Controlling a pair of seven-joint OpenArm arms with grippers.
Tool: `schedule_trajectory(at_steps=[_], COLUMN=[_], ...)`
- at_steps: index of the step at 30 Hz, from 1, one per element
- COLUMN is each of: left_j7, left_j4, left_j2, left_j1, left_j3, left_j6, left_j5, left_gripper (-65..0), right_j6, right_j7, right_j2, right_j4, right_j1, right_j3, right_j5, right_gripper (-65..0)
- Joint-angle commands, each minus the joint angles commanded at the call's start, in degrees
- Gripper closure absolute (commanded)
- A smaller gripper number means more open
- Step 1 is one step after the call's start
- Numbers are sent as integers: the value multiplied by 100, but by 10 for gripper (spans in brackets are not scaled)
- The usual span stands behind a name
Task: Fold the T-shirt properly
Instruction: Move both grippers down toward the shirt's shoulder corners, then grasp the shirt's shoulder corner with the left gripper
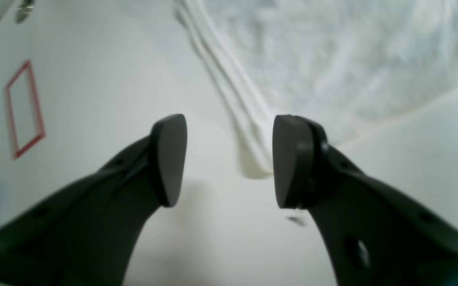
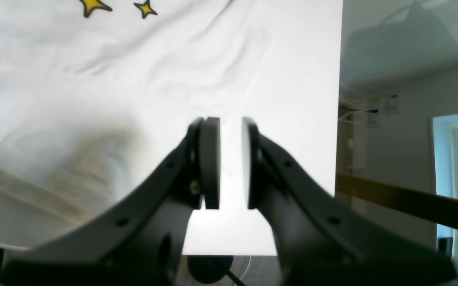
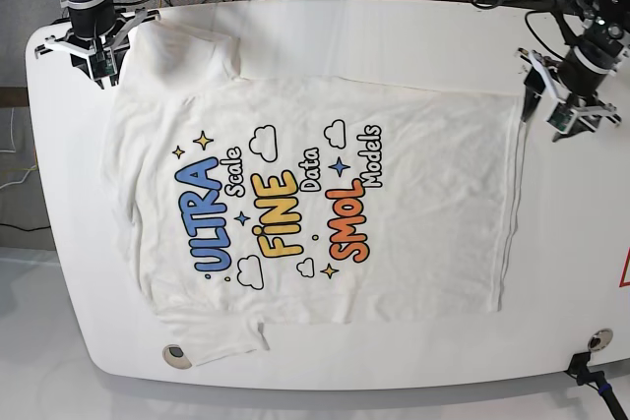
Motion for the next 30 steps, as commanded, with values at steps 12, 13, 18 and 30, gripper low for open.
schedule_trajectory(at_steps=[12,13,18,30], left_j7=[192,221,289,161], left_j4=[35,12,-432,-1139], left_j2=[-44,-41,-94,-123], left_j1=[-103,-120,-288,-661], left_j3=[174,191,559,792], left_j6=[-78,-83,-9,35], left_j5=[42,47,160,289], left_gripper=[-333,-333,-346,-348], right_j6=[-28,-35,-25,-39], right_j7=[19,22,35,6], right_j2=[-1,2,4,27], right_j4=[31,22,51,45], right_j1=[-38,-40,-52,-98], right_j3=[-72,-71,-90,-83], right_j5=[26,22,3,26], right_gripper=[-81,-81,-78,-88])
